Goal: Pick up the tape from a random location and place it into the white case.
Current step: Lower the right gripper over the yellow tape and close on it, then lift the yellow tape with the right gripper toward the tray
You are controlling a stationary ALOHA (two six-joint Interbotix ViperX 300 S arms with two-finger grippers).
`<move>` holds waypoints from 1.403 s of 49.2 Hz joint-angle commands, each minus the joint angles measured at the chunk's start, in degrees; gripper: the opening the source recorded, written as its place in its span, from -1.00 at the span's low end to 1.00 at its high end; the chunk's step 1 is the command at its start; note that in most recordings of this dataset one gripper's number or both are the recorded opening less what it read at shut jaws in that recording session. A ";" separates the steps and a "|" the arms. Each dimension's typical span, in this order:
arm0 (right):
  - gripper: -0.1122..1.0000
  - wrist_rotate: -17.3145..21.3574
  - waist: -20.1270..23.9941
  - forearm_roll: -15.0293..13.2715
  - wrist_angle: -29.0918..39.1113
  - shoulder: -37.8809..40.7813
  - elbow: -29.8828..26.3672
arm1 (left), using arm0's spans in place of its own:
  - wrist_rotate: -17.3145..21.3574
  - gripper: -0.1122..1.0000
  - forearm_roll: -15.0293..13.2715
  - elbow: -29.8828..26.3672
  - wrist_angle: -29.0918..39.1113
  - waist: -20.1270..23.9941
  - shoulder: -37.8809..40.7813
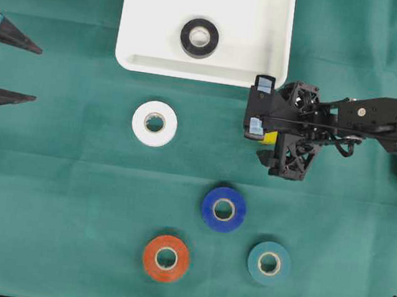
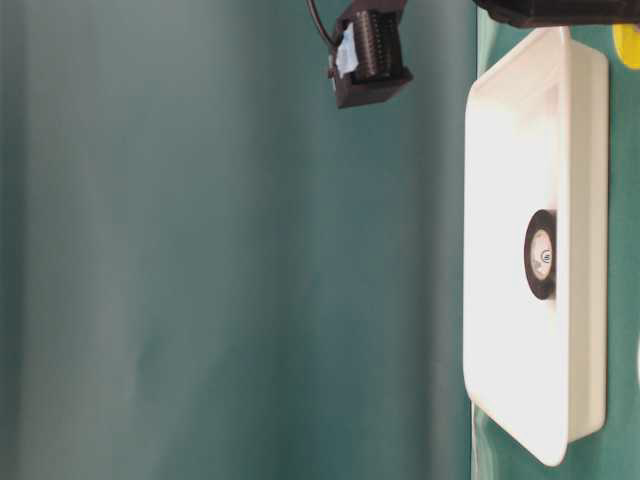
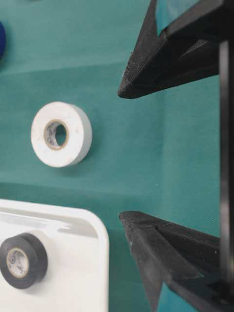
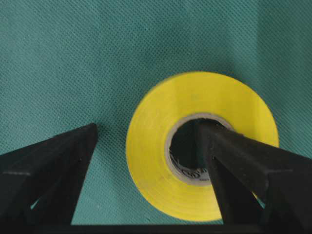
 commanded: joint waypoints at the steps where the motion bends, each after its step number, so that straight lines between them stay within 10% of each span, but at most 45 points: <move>1: 0.80 0.18 -0.09 0.09 -0.26 0.09 -0.44 | -0.09 0.88 -0.09 -0.97 -0.26 0.18 0.35; 21: 0.75 0.18 -0.18 0.09 -0.09 0.26 -0.62 | -0.09 0.88 -0.09 -0.97 -0.26 0.18 0.35; 36: 0.14 0.09 -0.70 -0.35 0.97 0.26 -0.62 | -0.09 0.88 -0.09 -0.97 -0.26 0.18 0.44; 69: -0.25 -0.35 -0.18 -1.76 9.23 -4.31 -5.19 | -0.09 0.88 -0.09 -0.97 -0.18 0.18 0.62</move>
